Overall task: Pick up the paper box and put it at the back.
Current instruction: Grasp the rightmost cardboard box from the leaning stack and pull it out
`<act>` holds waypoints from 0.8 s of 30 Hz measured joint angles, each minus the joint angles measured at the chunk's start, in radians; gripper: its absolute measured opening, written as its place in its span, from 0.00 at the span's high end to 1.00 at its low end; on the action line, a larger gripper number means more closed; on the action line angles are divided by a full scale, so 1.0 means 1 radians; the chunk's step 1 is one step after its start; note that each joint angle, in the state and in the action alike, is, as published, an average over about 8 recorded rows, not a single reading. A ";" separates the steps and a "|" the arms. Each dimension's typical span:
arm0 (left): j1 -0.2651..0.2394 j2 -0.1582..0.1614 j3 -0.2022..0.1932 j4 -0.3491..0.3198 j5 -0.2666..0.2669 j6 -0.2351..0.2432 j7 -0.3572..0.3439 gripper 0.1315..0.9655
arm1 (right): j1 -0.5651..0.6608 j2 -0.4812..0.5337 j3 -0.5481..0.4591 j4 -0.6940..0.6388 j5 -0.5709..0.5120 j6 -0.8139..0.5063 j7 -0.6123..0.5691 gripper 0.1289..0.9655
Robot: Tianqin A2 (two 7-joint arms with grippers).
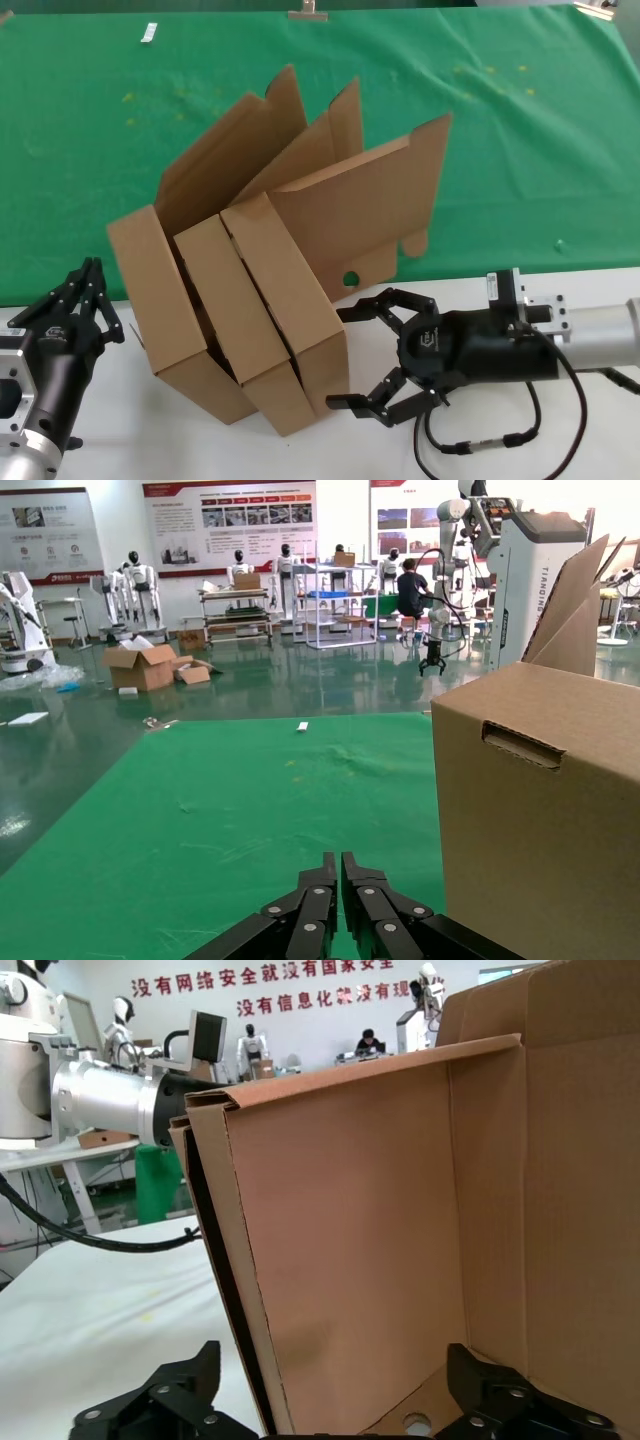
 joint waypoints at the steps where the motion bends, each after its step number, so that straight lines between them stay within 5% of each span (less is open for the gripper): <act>1: 0.000 0.000 0.000 0.000 0.000 0.000 0.000 0.97 | 0.001 -0.001 0.002 -0.001 -0.003 0.002 0.000 0.15; 18: 0.000 0.000 0.000 0.000 0.000 0.000 0.000 0.75 | 0.013 -0.020 0.023 -0.006 -0.048 0.021 0.004 0.60; 24: 0.000 0.000 0.000 0.000 0.000 0.000 0.000 0.68 | 0.017 -0.023 0.029 -0.007 -0.059 0.027 0.006 0.65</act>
